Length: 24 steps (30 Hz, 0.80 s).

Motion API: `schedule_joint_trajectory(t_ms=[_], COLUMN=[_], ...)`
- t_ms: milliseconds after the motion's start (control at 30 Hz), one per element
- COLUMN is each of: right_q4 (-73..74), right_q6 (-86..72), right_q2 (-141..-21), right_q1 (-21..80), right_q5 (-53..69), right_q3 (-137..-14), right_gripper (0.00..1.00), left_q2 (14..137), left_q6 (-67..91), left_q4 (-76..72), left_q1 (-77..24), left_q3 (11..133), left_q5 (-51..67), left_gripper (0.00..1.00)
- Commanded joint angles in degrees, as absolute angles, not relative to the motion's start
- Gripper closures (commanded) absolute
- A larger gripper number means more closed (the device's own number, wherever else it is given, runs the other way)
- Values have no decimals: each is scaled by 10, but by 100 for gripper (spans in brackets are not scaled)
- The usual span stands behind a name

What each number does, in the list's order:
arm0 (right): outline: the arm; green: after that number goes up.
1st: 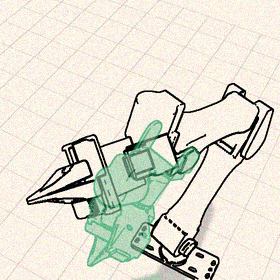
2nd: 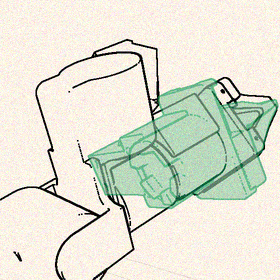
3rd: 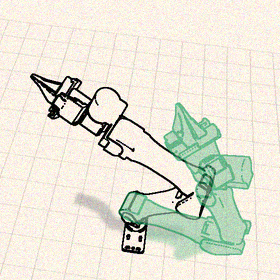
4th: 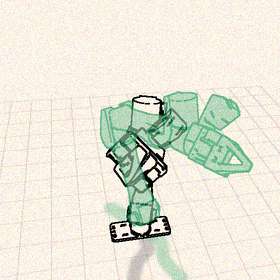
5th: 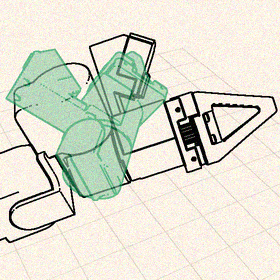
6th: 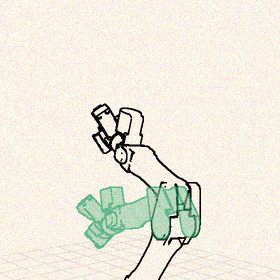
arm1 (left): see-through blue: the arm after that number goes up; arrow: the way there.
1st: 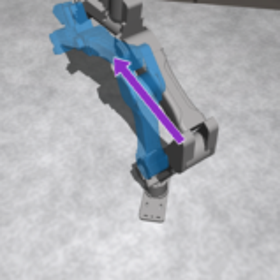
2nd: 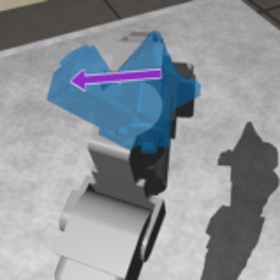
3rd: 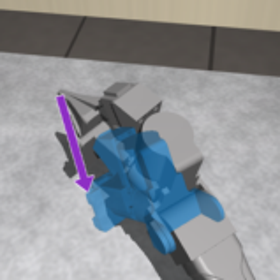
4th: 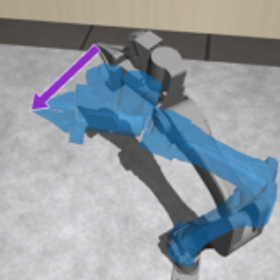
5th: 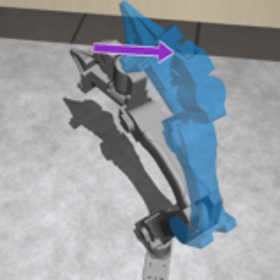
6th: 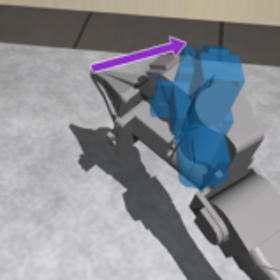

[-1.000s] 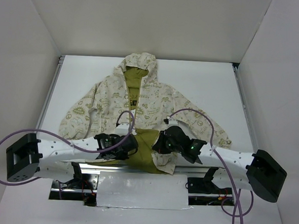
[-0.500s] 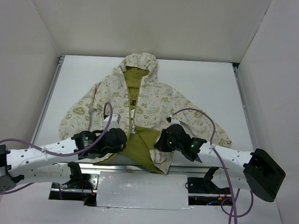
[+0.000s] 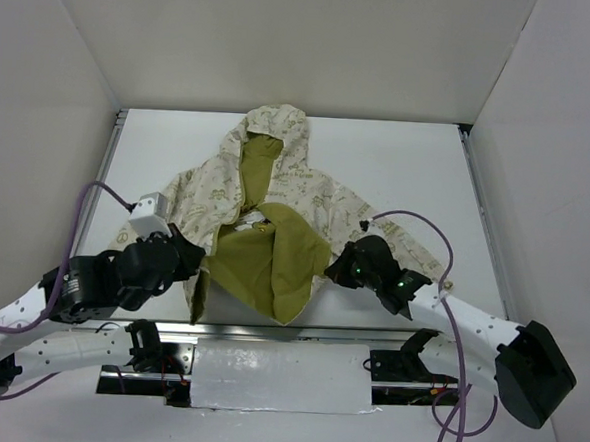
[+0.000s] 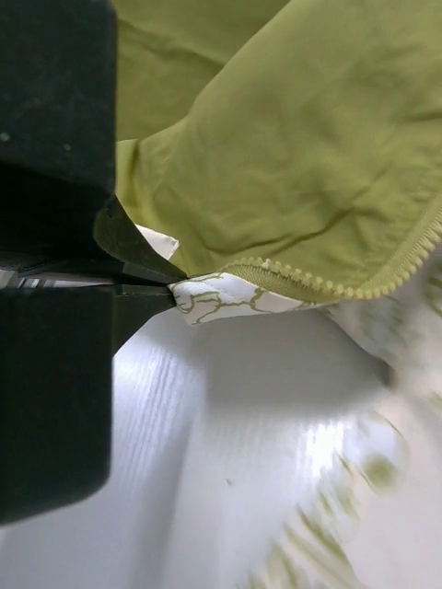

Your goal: Zip up the jacket

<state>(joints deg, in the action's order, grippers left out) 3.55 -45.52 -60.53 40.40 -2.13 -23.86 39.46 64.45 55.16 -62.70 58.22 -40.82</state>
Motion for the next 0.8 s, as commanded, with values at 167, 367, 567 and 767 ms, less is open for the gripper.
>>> schedule_joint_trajectory(t_ms=[167, 367, 567, 767], right_q4=[130, 185, 189, 184], right_q6=[-405, -361, -344, -325], right_q2=[-489, -468, -487, -497], right_q1=[312, 197, 149, 149], right_q5=[-30, -10, 13, 88], right_q3=[-295, -369, -422, -443], right_gripper=[100, 100, 100, 100], left_q2=[393, 374, 361, 385], left_q6=[584, 576, 568, 574], left_q4=[525, 481, 445, 407], left_q1=[-625, -626, -625, -625], left_q3=[603, 559, 520, 486], left_q5=[-434, -423, -408, -369], left_gripper=[90, 73, 85, 82])
